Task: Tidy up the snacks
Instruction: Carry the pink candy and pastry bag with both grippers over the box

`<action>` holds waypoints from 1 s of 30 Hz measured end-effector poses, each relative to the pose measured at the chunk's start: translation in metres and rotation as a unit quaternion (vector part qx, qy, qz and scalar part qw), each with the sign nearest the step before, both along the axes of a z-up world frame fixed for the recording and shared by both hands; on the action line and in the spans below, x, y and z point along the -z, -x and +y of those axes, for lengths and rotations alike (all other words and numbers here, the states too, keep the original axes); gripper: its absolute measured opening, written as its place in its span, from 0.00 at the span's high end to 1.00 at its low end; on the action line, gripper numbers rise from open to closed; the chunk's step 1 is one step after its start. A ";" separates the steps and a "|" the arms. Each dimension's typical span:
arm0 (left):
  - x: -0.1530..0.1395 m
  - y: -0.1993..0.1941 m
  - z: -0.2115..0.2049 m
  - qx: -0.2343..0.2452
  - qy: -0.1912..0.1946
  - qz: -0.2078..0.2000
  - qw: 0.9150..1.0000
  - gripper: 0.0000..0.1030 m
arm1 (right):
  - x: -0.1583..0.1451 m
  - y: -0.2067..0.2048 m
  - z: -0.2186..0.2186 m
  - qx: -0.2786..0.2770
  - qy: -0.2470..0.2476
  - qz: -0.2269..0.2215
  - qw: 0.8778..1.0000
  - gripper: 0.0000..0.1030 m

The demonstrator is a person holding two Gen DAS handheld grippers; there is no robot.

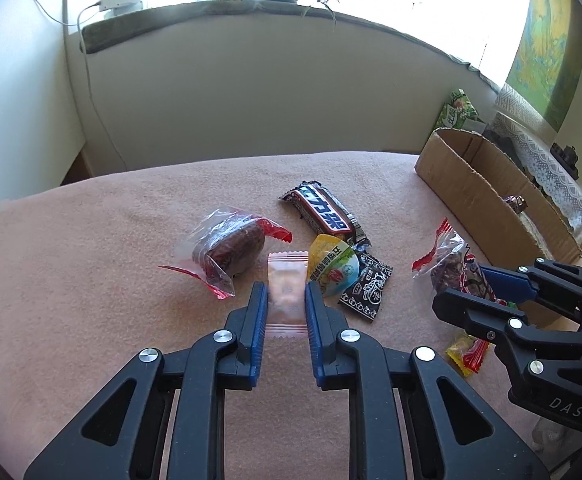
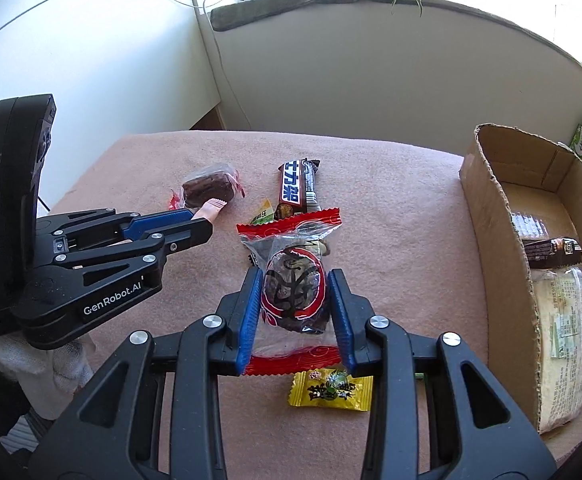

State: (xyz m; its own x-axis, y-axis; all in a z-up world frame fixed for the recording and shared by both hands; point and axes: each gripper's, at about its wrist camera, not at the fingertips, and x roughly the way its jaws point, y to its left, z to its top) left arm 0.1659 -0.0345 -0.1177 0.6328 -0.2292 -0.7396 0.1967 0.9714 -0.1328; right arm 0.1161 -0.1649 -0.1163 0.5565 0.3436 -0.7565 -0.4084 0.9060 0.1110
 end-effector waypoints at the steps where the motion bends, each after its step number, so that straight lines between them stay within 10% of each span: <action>1: -0.003 0.001 0.000 0.001 0.002 -0.003 1.000 0.83 | -0.003 0.001 -0.002 0.001 -0.002 -0.002 1.000 0.66; 30: -0.050 -0.042 -0.105 0.073 0.049 -0.047 0.995 0.83 | -0.071 -0.010 -0.141 0.114 -0.014 -0.071 0.991 0.66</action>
